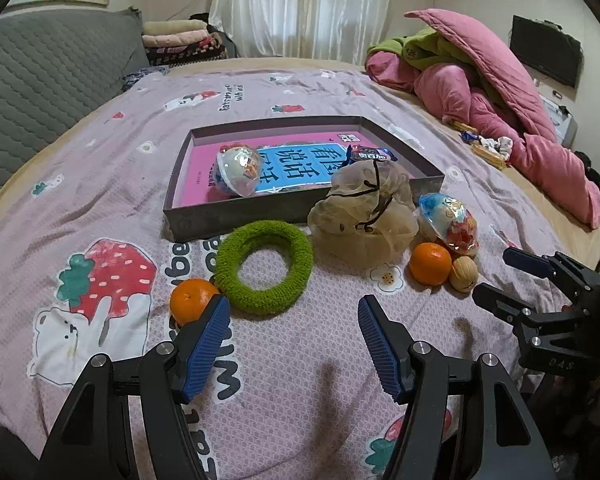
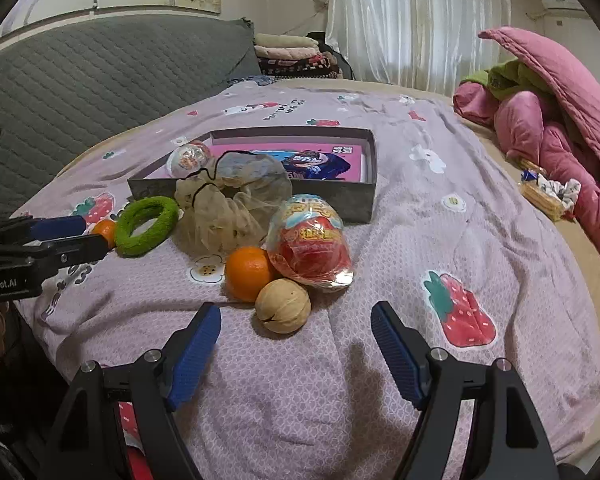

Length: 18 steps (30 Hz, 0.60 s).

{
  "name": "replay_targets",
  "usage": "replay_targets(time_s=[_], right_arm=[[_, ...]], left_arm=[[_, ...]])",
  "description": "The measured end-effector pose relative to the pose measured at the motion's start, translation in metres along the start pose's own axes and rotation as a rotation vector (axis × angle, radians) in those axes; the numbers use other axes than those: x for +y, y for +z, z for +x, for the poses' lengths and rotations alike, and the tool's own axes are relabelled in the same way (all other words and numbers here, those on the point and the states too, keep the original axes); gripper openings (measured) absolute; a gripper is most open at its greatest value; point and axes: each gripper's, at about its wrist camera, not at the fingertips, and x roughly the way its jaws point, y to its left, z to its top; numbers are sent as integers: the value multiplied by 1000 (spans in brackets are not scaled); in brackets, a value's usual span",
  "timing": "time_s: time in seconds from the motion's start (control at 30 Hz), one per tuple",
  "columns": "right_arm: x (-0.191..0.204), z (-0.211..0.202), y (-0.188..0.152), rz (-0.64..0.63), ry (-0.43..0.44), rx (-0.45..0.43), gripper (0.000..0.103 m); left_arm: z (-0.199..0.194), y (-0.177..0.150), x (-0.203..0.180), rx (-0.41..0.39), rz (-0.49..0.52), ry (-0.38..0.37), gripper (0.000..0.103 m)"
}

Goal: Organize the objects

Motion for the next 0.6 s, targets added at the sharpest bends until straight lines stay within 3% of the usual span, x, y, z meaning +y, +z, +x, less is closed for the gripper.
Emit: replay_targets(time_s=[0.6], right_arm=[[4,10,-3,-14,-6,12,77]], left_arm=[[14,6,4,-20,4,22,68]])
